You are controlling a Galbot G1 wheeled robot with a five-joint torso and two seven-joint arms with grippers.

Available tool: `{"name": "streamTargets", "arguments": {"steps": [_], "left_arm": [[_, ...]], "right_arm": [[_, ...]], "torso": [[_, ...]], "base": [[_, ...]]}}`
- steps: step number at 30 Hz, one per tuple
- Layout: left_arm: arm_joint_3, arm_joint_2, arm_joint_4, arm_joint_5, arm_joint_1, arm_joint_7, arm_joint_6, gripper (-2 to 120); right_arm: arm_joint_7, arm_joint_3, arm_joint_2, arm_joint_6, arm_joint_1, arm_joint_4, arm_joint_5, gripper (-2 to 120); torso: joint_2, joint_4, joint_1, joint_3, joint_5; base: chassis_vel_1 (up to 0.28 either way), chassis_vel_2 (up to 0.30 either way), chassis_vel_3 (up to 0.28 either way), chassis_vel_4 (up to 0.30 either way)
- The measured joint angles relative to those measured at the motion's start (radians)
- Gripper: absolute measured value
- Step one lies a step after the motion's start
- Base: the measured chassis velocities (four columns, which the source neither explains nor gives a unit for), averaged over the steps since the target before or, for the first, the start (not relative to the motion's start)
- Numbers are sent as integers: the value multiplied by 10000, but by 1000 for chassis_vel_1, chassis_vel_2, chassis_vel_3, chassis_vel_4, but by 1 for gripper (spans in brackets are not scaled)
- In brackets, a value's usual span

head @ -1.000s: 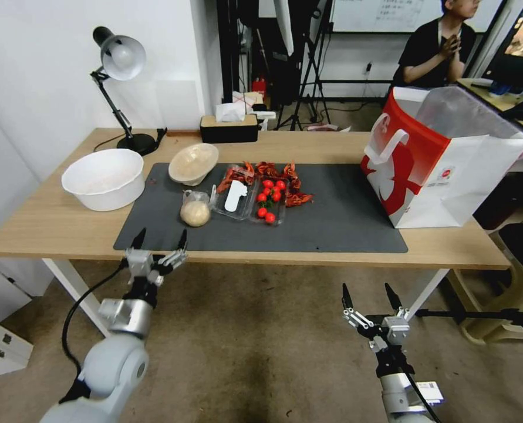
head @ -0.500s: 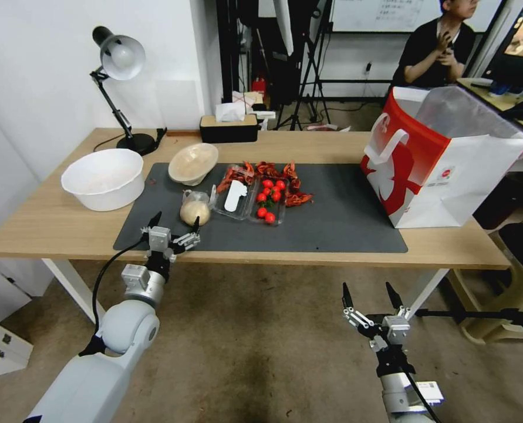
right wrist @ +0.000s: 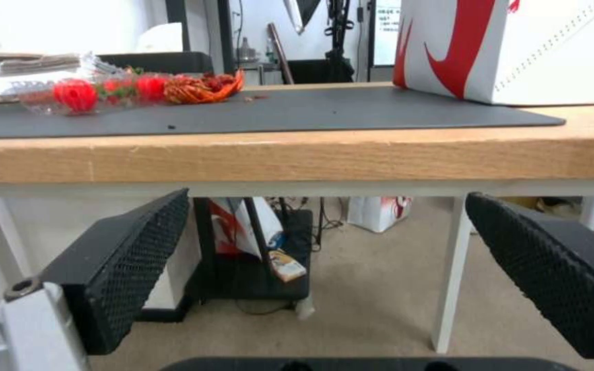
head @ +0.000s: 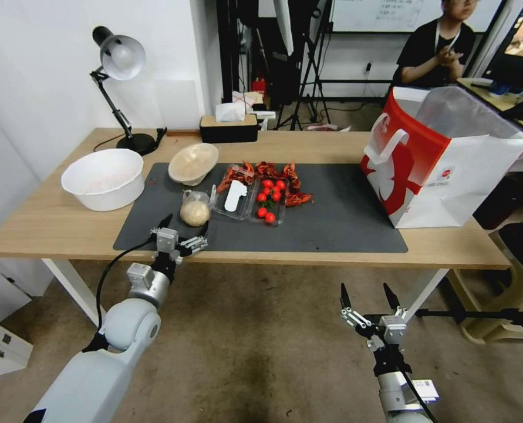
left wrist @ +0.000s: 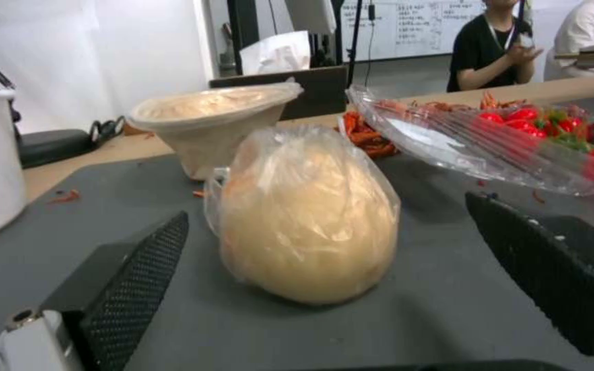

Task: Pick up the trash from the table and place it into the takeout bag.

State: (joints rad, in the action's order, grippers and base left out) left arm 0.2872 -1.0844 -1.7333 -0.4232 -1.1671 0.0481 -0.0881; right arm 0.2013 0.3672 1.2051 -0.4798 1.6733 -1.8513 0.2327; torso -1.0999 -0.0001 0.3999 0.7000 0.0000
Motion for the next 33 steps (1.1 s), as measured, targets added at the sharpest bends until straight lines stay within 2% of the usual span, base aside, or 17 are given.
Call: {"name": "streamTargets", "arguments": {"steps": [13, 26, 29, 31, 33], "left_arm": [[-316, -72, 916, 54, 708, -7, -197, 100], [-524, -157, 1480, 144, 1275, -44, -385, 99], [-532, -137, 1599, 165, 1306, -67, -471, 87], [-532, -126, 1614, 166, 1306, -71, -489, 84], [-526, -83, 1656, 173, 1295, -144, -557, 73]], "right_arm": [[33, -46, 21, 77, -174, 178, 21, 100], [37, -82, 97, 125, -260, 362, -1, 100], [38, -92, 128, 125, -292, 421, -2, 100], [38, -97, 134, 125, -297, 430, -2, 100], [37, -120, 155, 125, -317, 451, -4, 100]], "torso": [[0, 1, 0, 0, 0], [0, 1, 0, -1, 1], [-3, -2, -1, -2, 2], [-3, -2, -1, -2, 2], [-3, -2, -1, -2, 2]], "base": [[0, 0, 0, 0], [0, 0, 0, 0], [0, 0, 0, 0], [0, 0, 0, 0], [0, 0, 0, 0]]}}
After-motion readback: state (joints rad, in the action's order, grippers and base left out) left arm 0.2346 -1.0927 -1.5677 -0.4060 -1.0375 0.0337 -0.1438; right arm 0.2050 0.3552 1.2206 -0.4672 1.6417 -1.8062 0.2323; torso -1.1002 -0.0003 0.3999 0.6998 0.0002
